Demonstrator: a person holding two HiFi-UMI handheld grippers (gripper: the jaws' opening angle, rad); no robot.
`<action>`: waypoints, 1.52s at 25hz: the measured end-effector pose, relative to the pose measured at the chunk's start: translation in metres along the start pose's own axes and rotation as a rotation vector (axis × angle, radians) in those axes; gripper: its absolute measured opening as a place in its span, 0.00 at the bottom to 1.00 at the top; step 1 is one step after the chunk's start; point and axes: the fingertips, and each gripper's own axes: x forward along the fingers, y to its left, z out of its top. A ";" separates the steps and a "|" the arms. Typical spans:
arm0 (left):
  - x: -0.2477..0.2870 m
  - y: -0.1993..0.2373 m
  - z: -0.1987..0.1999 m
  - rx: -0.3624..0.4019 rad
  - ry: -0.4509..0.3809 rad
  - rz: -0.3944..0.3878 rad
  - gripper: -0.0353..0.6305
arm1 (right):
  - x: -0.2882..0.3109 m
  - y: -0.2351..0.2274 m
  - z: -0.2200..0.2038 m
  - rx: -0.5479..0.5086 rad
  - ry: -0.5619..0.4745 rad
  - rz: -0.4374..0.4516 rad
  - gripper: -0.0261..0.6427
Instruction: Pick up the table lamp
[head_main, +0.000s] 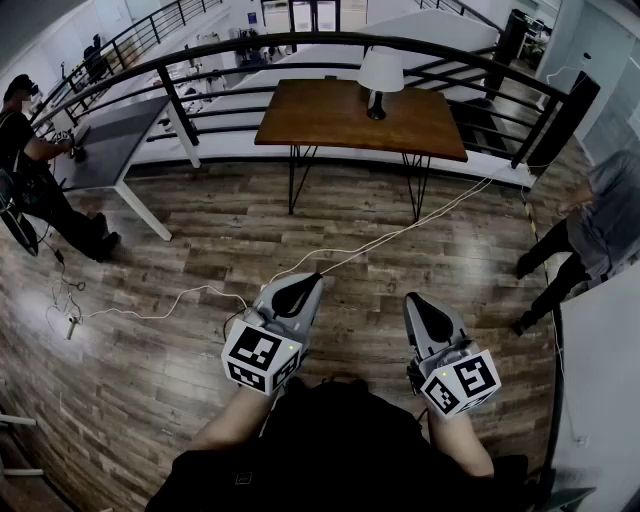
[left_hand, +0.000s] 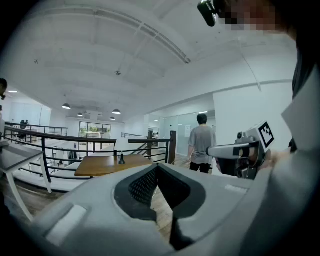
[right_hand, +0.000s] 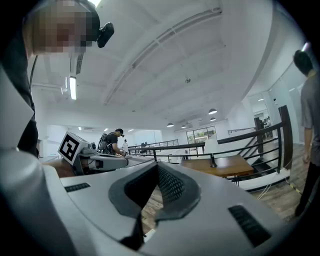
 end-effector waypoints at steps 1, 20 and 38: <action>0.004 -0.004 0.002 0.002 -0.001 0.001 0.06 | -0.003 -0.004 0.001 -0.003 0.001 0.000 0.06; 0.063 -0.077 -0.004 -0.029 0.042 0.005 0.06 | -0.078 -0.075 -0.009 0.095 -0.034 0.022 0.06; 0.226 0.033 0.018 -0.019 0.009 -0.059 0.06 | 0.067 -0.195 -0.001 0.056 -0.014 -0.010 0.06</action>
